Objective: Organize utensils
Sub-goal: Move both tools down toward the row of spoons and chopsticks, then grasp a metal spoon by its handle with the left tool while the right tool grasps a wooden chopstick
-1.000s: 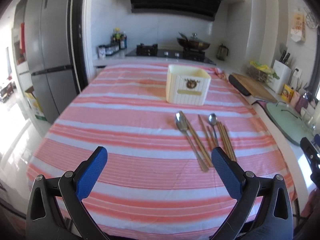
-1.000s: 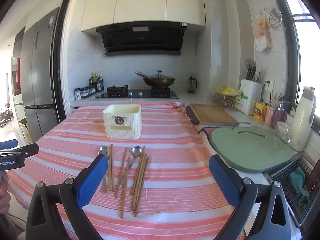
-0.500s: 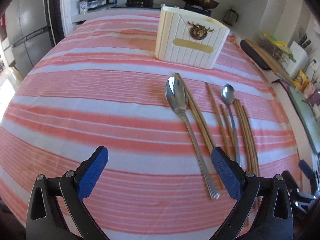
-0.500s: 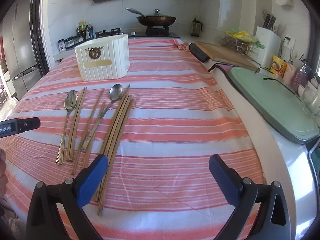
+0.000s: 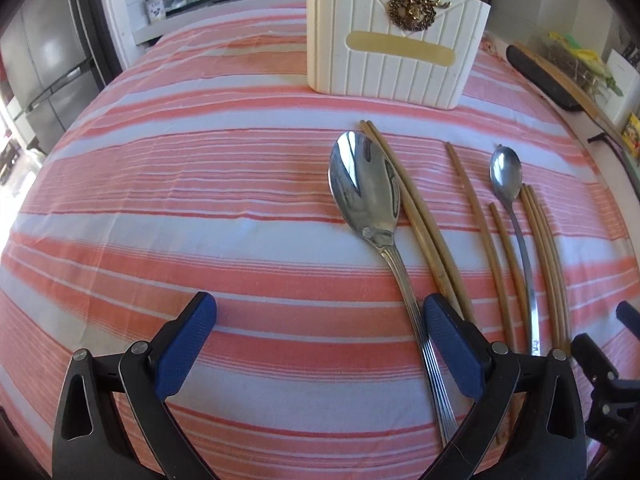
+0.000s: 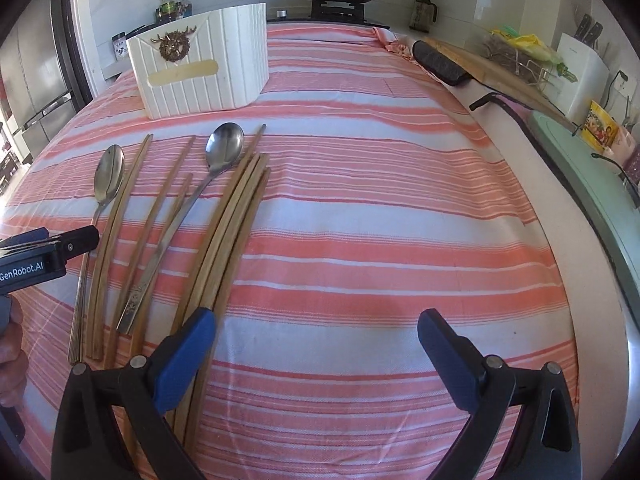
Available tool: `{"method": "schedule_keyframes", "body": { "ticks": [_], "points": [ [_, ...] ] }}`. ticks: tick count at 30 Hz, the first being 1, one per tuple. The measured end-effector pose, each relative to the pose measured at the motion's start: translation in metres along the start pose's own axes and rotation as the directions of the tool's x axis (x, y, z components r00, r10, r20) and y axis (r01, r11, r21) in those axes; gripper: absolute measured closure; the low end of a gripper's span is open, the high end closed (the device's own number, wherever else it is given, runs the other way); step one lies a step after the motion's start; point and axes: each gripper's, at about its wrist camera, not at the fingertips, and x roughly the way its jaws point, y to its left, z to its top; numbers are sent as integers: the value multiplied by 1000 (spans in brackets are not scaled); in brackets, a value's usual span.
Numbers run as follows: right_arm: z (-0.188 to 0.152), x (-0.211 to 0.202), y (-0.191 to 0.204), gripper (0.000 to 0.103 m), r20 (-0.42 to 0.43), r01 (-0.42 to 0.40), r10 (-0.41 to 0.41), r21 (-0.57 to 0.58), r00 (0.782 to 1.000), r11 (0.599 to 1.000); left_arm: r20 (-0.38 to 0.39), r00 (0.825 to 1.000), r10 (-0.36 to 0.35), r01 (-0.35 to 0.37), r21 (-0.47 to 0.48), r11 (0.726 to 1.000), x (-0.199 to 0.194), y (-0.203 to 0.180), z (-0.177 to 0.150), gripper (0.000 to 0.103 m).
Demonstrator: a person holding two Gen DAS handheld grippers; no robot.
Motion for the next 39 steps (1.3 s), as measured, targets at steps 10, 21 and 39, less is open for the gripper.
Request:
{"method": "schedule_keyframes", "body": {
  "ticks": [10,21,39],
  "points": [
    [6,8,2,0,-53,23,-25,-54,998,998,-12,1000,-20,21,64,998,-2,9,-4,0],
    [13,11,-5,4,-30,-8,4,-114,1000,993,-94,994,-52,65,147,987,2,21,1,0],
    [16,8,-30,97,-18,-48,47,-65,999,997,28,998,-63,59,105,993,-22,58,-17,94]
  ]
}}
